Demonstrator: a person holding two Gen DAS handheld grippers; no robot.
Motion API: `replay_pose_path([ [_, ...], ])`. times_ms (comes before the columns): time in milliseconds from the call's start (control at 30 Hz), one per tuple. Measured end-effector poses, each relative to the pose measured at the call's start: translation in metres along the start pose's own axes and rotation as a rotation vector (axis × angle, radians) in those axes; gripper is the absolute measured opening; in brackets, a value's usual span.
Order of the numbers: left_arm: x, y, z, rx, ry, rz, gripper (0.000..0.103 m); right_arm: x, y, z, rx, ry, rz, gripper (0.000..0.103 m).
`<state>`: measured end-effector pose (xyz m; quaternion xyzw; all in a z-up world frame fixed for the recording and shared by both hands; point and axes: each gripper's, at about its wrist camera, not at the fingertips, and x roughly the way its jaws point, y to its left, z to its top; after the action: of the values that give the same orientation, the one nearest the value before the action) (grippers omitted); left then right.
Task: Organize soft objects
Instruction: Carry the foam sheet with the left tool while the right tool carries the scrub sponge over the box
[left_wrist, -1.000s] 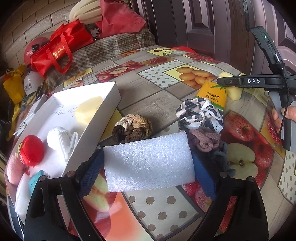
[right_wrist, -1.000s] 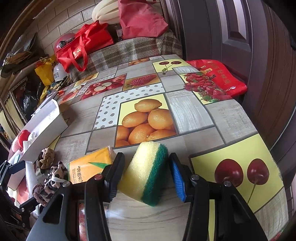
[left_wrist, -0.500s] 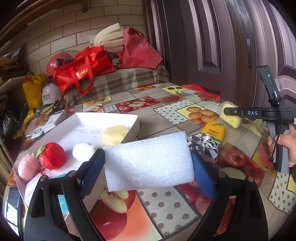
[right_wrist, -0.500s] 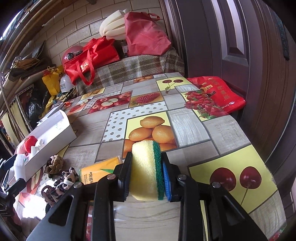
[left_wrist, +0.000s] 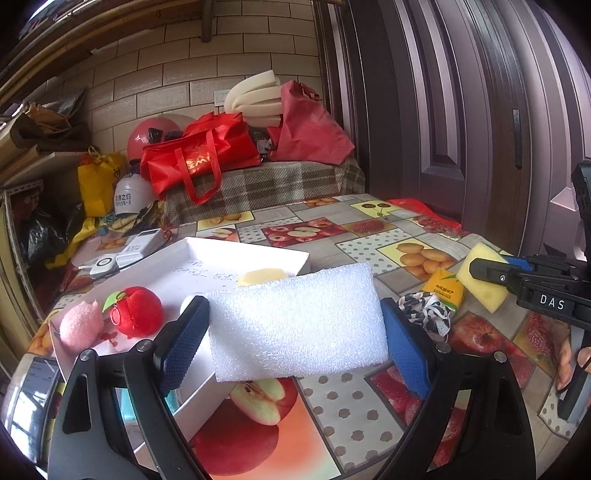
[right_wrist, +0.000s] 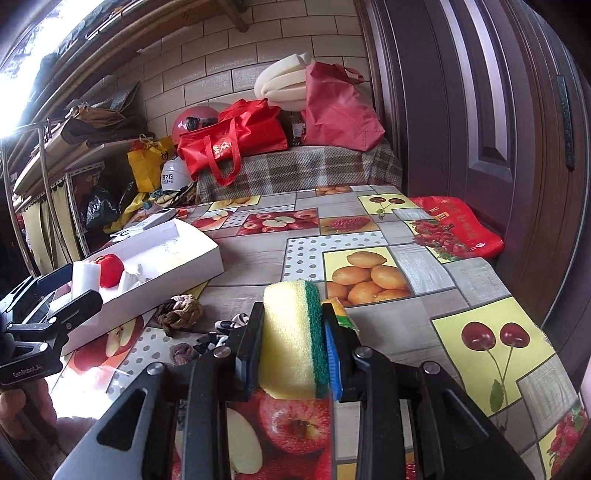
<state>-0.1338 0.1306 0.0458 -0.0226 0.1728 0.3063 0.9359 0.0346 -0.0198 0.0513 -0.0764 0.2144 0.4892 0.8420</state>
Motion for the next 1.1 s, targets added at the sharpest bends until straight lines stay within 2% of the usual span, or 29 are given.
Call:
replay_pose_path([
  [200, -0.006, 0.009, -0.002, -0.008, -0.023, 0.034, 0.092, 0.001, 0.047, -0.005, -0.086, -0.006, 0.055, 0.029],
  [433, -0.011, 0.029, -0.004, 0.007, -0.065, 0.122, 0.092, 0.017, 0.092, -0.004, -0.177, -0.005, 0.075, 0.029],
  [667, -0.013, 0.073, -0.009, -0.041, -0.073, 0.215, 0.092, 0.035, 0.132, -0.001, -0.241, -0.010, 0.099, 0.029],
  [933, -0.012, 0.153, -0.017, -0.179, -0.070, 0.353, 0.092, 0.055, 0.163, 0.008, -0.249, -0.035, 0.150, 0.029],
  [1100, -0.004, 0.165, -0.016, -0.172, -0.068, 0.371, 0.092, 0.068, 0.187, 0.012, -0.266, -0.044, 0.214, 0.028],
])
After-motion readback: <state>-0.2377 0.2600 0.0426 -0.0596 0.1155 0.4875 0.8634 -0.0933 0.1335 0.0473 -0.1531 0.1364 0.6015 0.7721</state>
